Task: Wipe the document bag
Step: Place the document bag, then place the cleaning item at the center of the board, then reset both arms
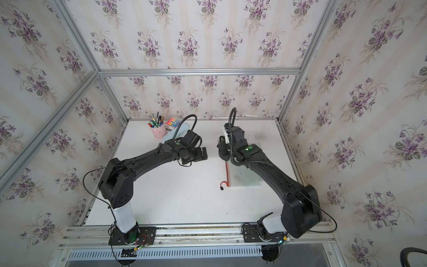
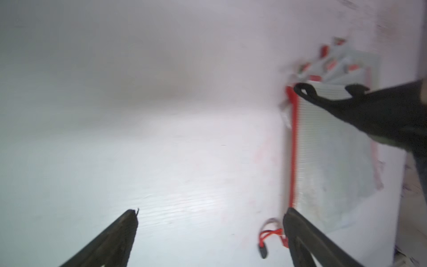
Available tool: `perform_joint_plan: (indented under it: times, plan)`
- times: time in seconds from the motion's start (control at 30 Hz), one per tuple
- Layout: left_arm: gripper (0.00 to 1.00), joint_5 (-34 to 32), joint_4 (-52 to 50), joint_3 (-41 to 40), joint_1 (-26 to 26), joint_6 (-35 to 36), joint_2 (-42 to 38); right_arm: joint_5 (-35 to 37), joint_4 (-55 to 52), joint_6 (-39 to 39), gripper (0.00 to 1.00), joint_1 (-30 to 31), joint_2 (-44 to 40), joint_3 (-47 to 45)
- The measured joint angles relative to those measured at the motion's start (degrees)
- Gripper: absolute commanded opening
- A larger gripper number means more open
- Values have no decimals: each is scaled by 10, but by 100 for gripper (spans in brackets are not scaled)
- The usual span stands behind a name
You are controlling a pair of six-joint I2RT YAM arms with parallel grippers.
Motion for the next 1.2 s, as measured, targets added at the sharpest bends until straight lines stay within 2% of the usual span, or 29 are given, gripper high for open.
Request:
perform_joint_plan:
  times: [0.13, 0.27, 0.33, 0.37, 0.4, 0.57, 0.7, 0.8, 0.87, 0.93, 1.07, 1.13, 1.2]
  plan:
    - [100, -14, -1, -104, 112, 21, -97, -27, 39, 1, 33, 96, 113, 26]
    - [100, -13, -9, -134, 157, 66, -136, -35, 61, 5, 53, 131, 204, 64]
    - [100, -14, -7, -145, 178, 86, -151, -36, 69, 15, 66, 134, 235, 83]
    - [100, -14, -7, -151, 188, 93, -156, -34, 71, 15, 87, 134, 243, 89]
    - [100, -14, -6, -157, 198, 99, -160, -29, 73, 16, 100, 134, 247, 94]
    - [100, -16, -5, -187, 228, 127, -174, -15, 87, 6, 100, 134, 235, 89]
    - [100, -29, 7, -208, 241, 162, -198, 15, 100, -16, 100, 122, 171, 46]
    - [100, -65, 34, -236, 252, 189, -237, 50, 145, -20, 100, 56, 79, -36]
    - [100, -102, 52, -255, 258, 202, -249, 78, 186, -25, 100, -11, 17, -106]
    - [100, -142, 66, -273, 268, 214, -250, 93, 227, -29, 100, -107, -27, -177]
    - [100, -193, 124, -318, 282, 246, -247, 113, 298, -29, 100, -263, -50, -289]
    - [100, -208, 187, -361, 282, 269, -254, 106, 364, -28, 100, -302, -48, -348]
    - [100, -215, 256, -405, 282, 290, -259, 97, 435, -28, 100, -312, -31, -390]
